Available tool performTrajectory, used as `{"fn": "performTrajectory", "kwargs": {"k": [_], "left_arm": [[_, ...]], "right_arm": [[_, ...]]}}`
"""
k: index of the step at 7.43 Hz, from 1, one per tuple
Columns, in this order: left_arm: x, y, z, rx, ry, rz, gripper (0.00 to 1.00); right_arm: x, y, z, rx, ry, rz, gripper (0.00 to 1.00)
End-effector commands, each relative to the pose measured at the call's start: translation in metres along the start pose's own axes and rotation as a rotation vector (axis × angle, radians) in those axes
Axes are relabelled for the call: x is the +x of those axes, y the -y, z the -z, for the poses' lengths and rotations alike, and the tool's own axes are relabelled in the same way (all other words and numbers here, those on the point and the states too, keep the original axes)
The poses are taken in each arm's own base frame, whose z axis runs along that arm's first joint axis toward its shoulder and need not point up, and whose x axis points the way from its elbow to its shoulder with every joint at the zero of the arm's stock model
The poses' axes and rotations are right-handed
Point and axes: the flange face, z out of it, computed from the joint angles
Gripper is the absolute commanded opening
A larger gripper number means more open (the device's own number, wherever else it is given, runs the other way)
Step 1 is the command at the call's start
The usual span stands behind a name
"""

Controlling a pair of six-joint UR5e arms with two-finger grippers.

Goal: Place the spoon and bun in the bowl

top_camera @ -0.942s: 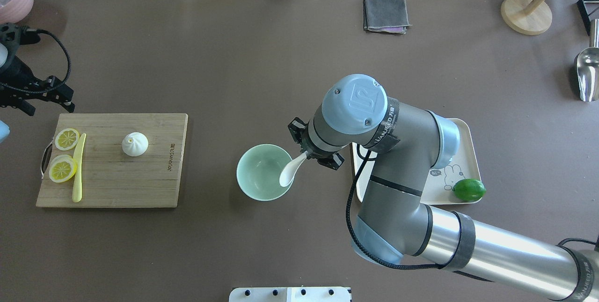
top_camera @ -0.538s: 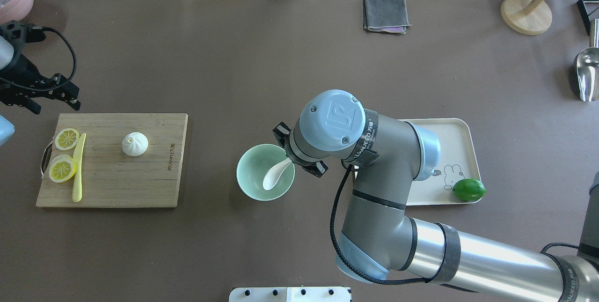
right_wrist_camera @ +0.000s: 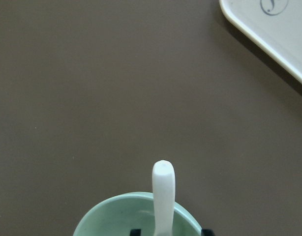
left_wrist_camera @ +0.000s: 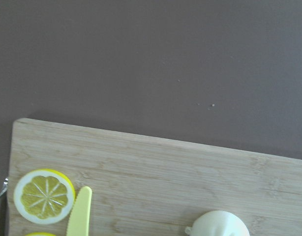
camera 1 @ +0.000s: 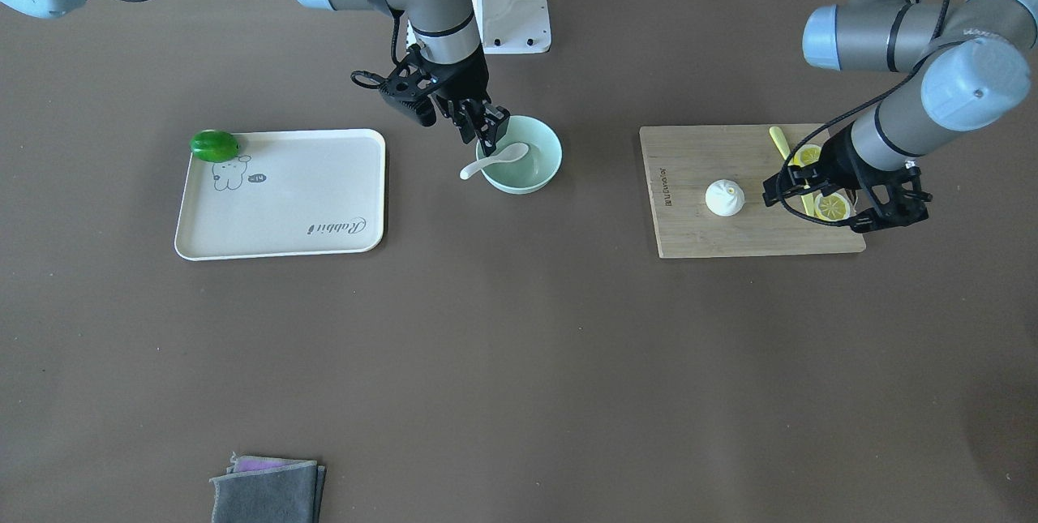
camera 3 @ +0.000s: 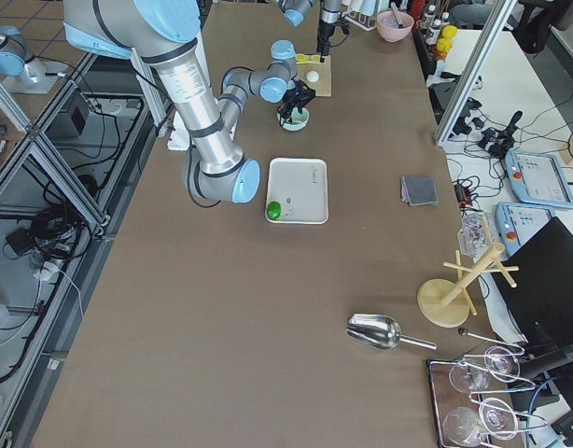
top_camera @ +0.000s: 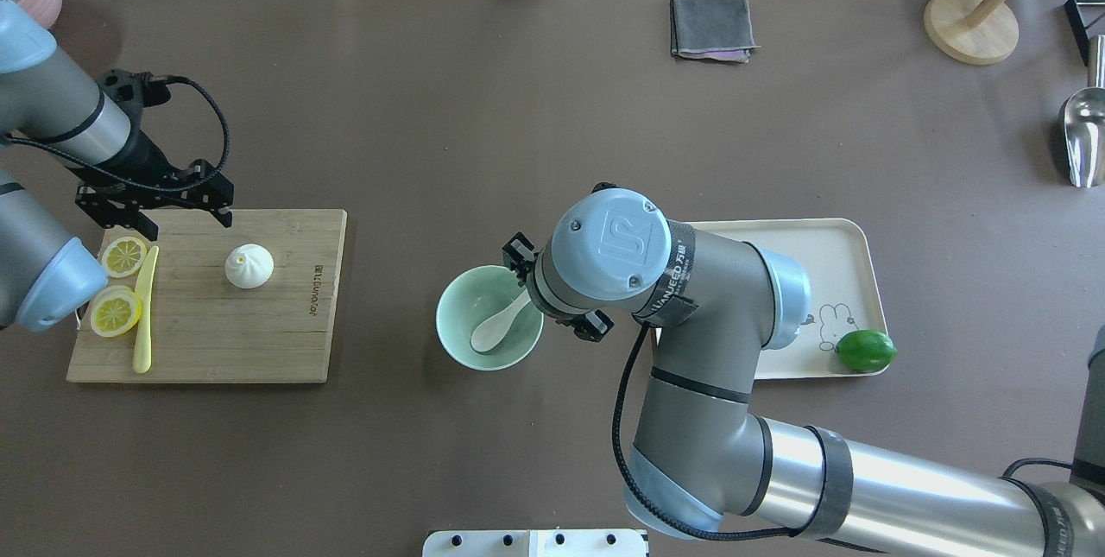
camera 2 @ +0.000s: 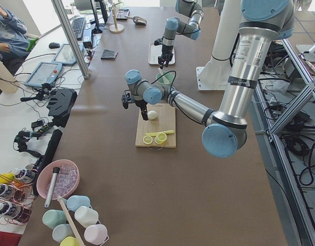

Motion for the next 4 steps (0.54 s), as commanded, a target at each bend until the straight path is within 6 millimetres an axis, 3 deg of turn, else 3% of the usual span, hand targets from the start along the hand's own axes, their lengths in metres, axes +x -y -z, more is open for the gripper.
{"fn": "performTrajectory", "kwargs": {"k": [1,4], "left_arm": [[0.015,-0.018,-0.025,-0.012,0.033,0.001,0.96],[0.027,-0.032,-0.049,-0.050,0.052,0.016,0.84]], "right_arm": [[0.016,0.039,0.016,-0.053,-0.028,0.065,1.00],[0.022,0.066,0.015,-0.057,-0.052,0.082,1.00]]}}
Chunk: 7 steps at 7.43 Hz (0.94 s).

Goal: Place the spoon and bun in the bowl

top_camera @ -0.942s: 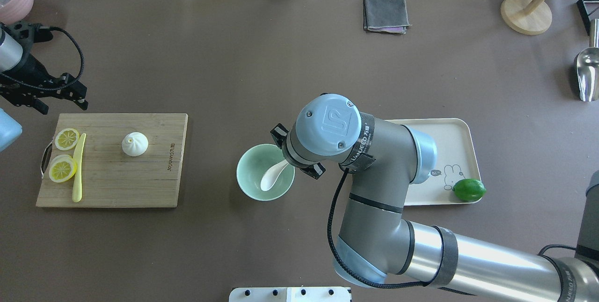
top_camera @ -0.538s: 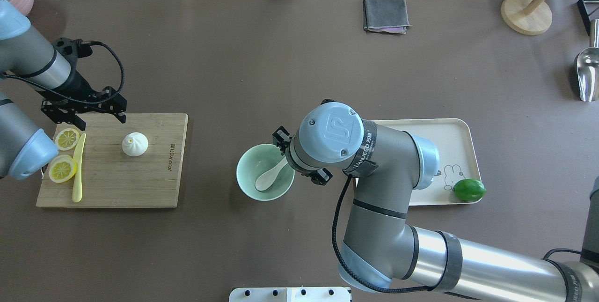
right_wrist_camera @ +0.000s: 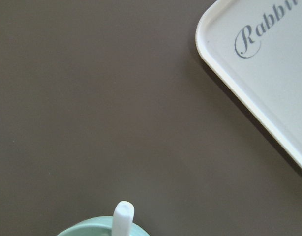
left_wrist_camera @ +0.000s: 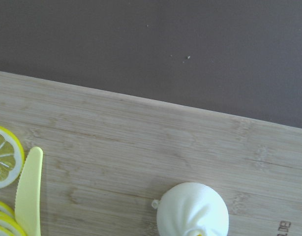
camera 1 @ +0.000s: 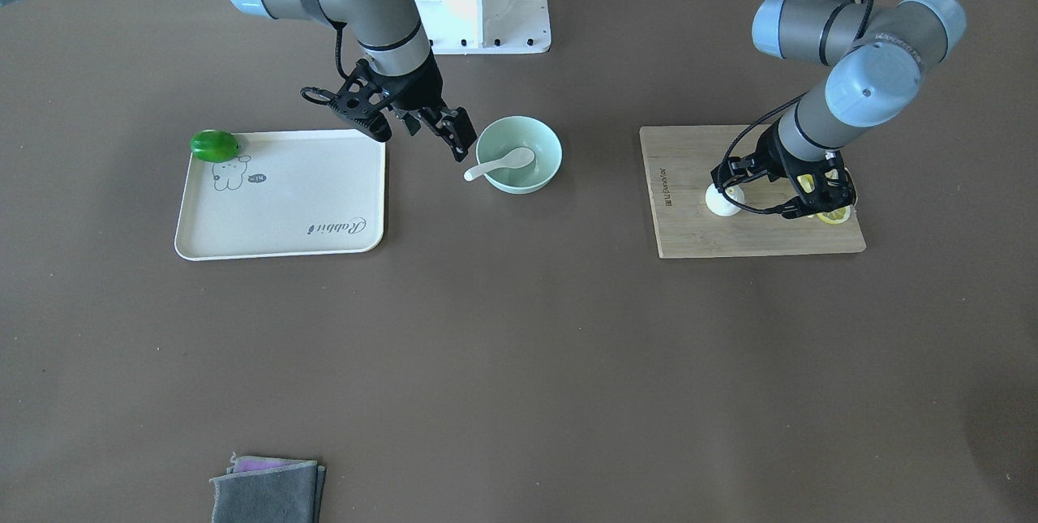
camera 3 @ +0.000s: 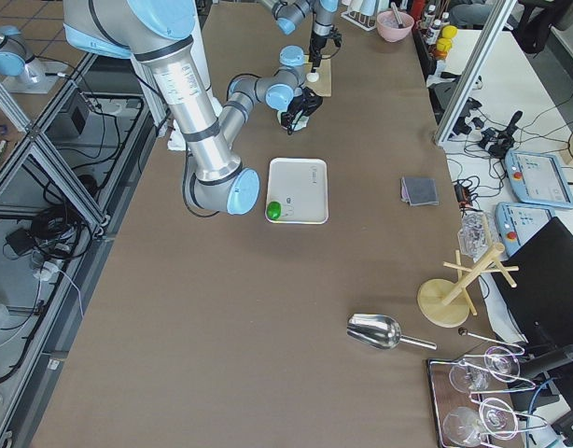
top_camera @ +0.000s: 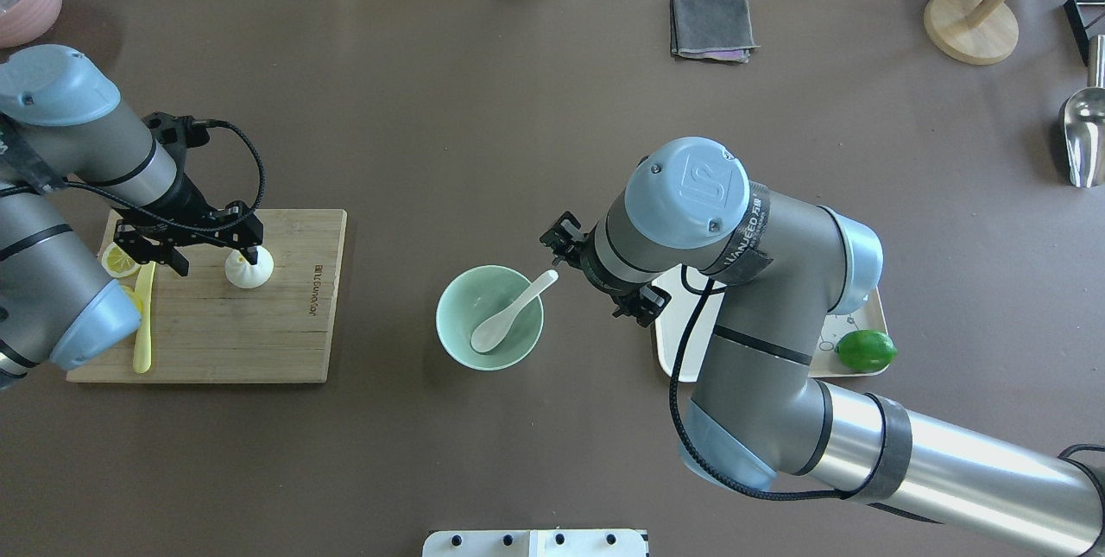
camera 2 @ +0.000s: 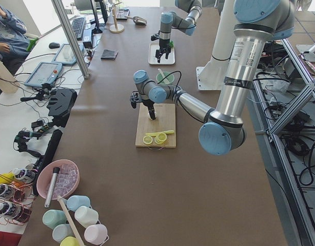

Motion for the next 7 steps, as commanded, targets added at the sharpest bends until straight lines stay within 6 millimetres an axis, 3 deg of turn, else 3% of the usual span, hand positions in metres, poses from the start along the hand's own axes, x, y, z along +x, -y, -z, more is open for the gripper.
{"fn": "performTrajectory", "kwargs": {"k": [1,2,4,5,7], "left_arm": [[0.007,-0.007,-0.011,-0.016,0.007,0.007,0.75],[0.011,-0.011,-0.018,-0.023,0.016,0.000,0.68],[0.016,-0.008,-0.019,-0.017,0.019,0.001,0.16],[0.020,-0.008,-0.017,-0.016,0.013,0.009,0.00],[0.057,-0.010,0.005,0.001,-0.034,0.045,0.00]], "right_arm": [[0.010,0.020,0.000,-0.013,-0.023,0.036,1.00],[0.010,0.025,0.002,-0.021,-0.026,0.037,1.00],[0.009,0.028,0.004,-0.020,-0.024,0.033,1.00],[0.009,0.032,0.006,-0.021,-0.021,0.031,1.00],[0.006,0.046,0.017,-0.035,-0.019,0.011,1.00]]}}
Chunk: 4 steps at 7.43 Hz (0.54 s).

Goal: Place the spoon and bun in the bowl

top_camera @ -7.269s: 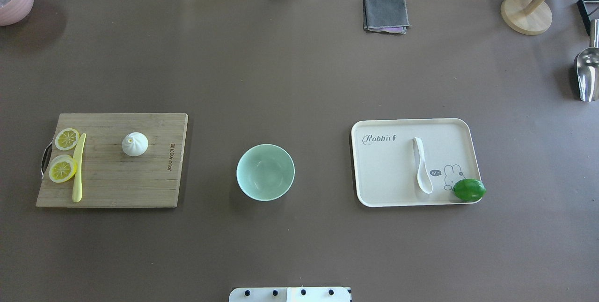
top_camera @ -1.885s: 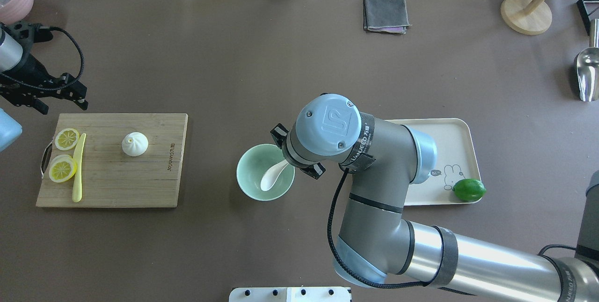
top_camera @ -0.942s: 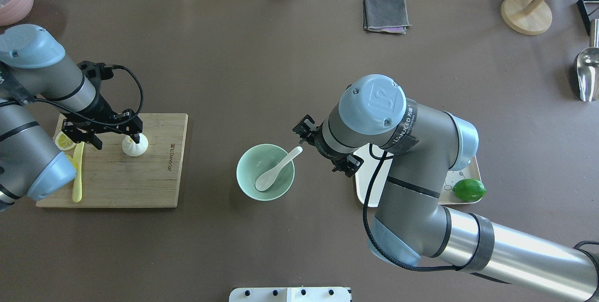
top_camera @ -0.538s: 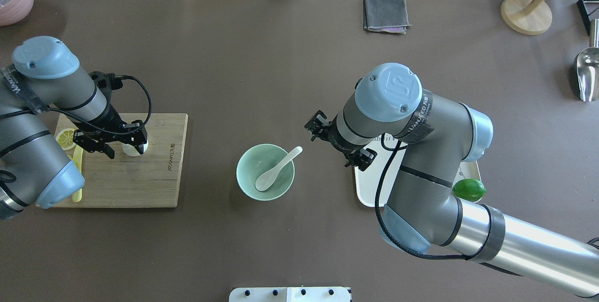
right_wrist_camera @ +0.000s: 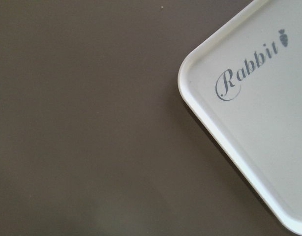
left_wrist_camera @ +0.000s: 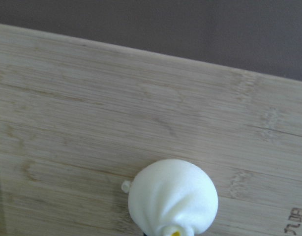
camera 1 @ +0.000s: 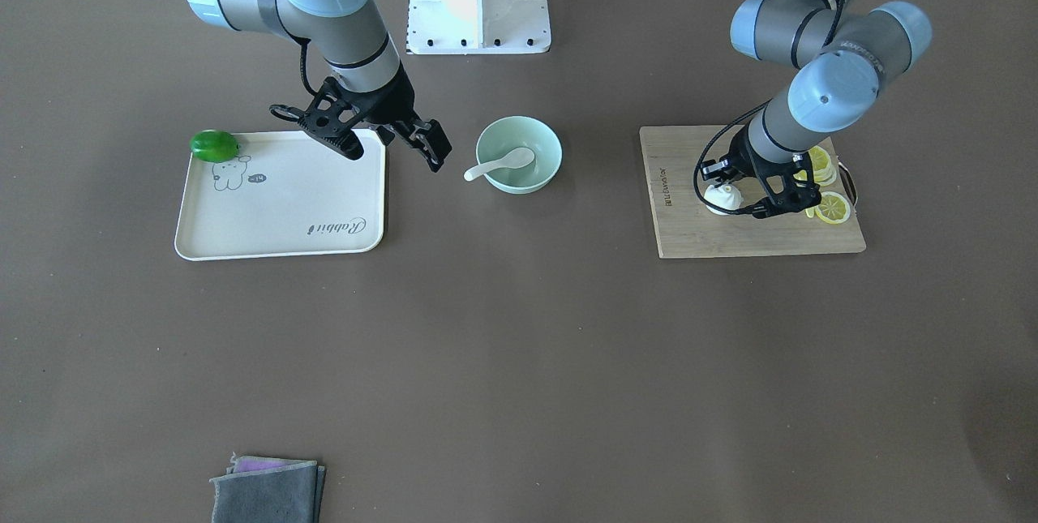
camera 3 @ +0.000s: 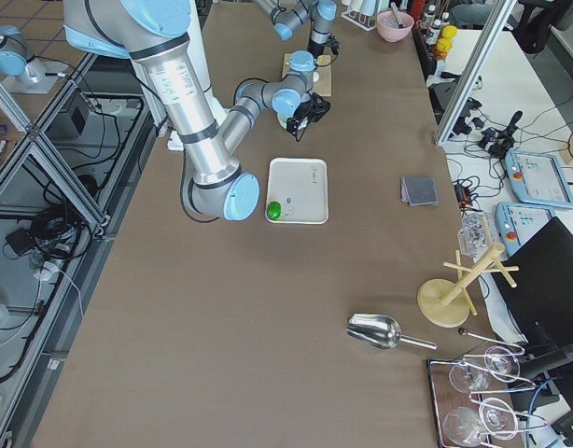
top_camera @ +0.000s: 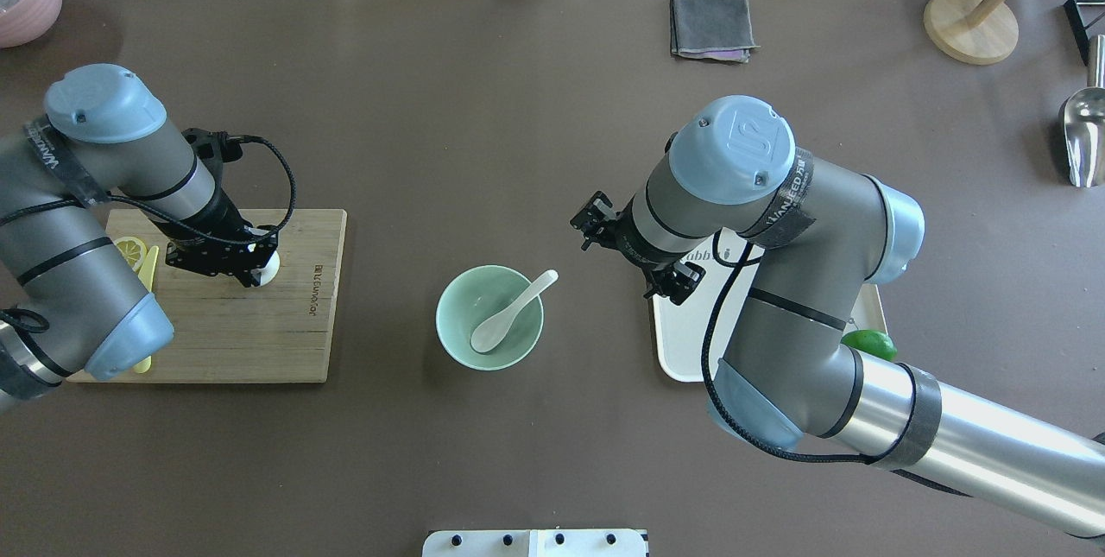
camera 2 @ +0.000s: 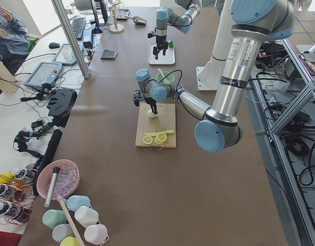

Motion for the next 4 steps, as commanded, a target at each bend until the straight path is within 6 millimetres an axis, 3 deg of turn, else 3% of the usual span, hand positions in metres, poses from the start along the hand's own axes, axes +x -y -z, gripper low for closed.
{"fn": "performTrajectory", "kwargs": {"k": [1,2,3,4], "left_arm": [[0.053,-0.006,0.034,0.021,-0.073,0.099,0.00],[0.086,-0.021,0.046,0.014,-0.113,0.164,0.00],[0.122,-0.058,0.038,-0.026,-0.131,0.185,0.00],[0.174,-0.102,0.024,-0.077,-0.143,0.202,0.00]], "right_arm": [[0.006,0.019,0.012,-0.013,0.000,-0.020,1.00],[0.027,0.028,0.018,-0.011,-0.005,0.018,1.00],[0.046,0.038,0.025,-0.004,-0.009,0.064,1.00],[0.057,0.051,0.028,-0.002,-0.019,0.075,1.00]]}}
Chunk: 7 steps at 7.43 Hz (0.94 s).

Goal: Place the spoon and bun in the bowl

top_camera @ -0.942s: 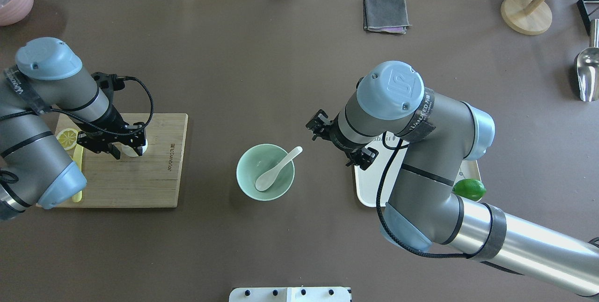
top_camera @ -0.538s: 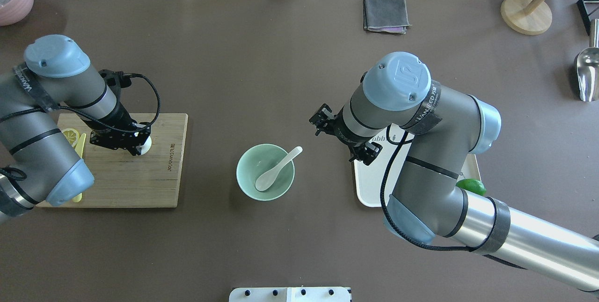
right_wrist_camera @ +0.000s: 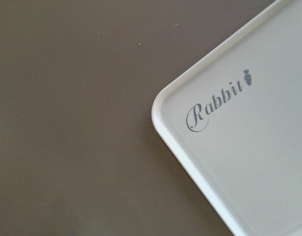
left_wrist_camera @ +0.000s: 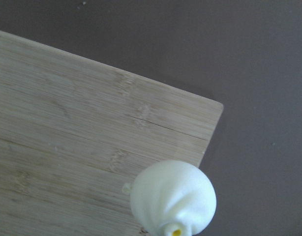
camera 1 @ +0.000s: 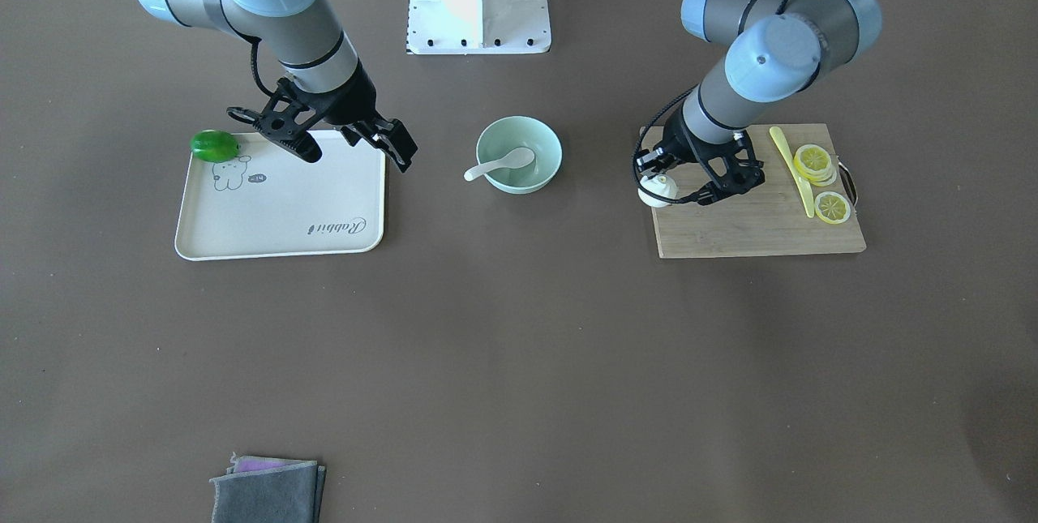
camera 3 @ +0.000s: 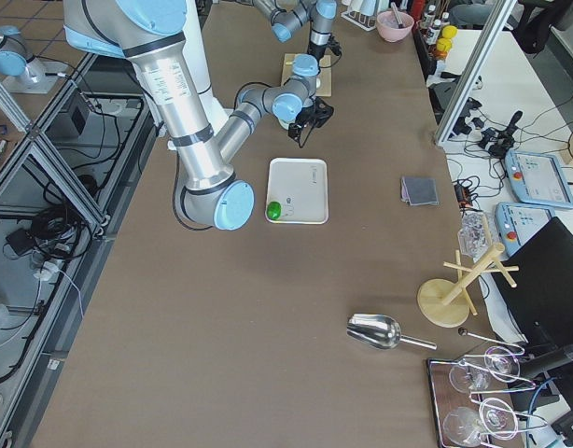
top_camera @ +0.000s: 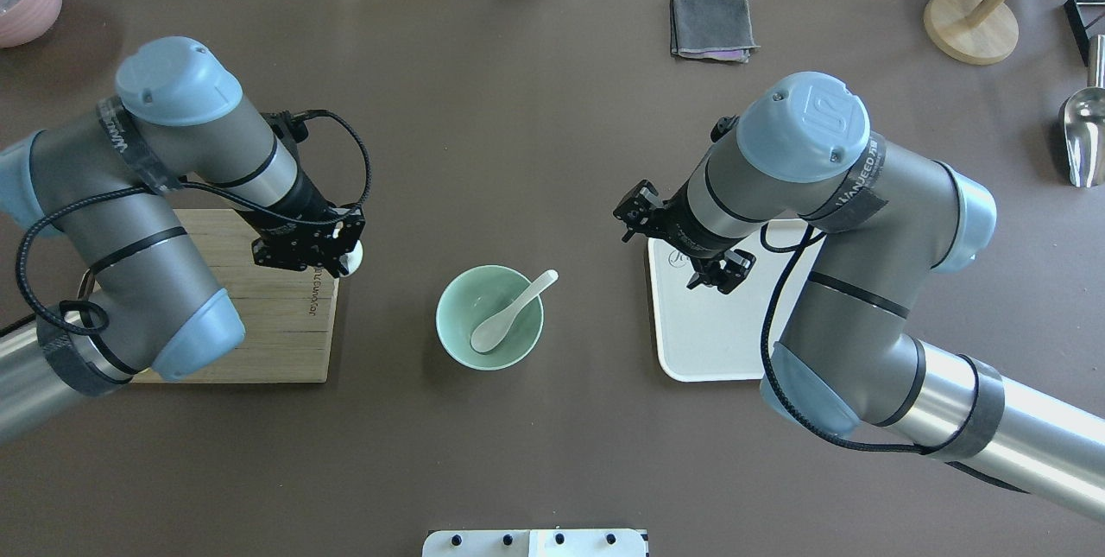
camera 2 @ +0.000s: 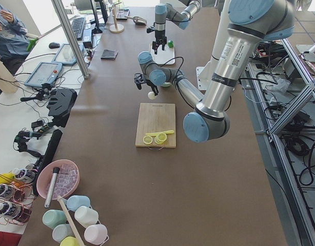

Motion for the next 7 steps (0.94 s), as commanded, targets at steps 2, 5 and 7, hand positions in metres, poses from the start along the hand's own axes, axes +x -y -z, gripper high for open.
{"fn": "performTrajectory", "kwargs": {"k": [2,5,7], "left_arm": [[0.093,-0.114,-0.021,-0.055,-0.056,0.066,0.00],[0.103,-0.135,-0.027,-0.079,-0.055,0.081,0.67],[0.098,-0.134,-0.036,-0.070,-0.039,0.071,0.98]], "right_arm": [[0.028,0.031,0.011,-0.008,-0.019,0.049,1.00],[0.032,0.037,0.012,-0.003,-0.022,0.039,1.00],[0.036,0.043,0.013,0.003,-0.026,0.054,1.00]]}}
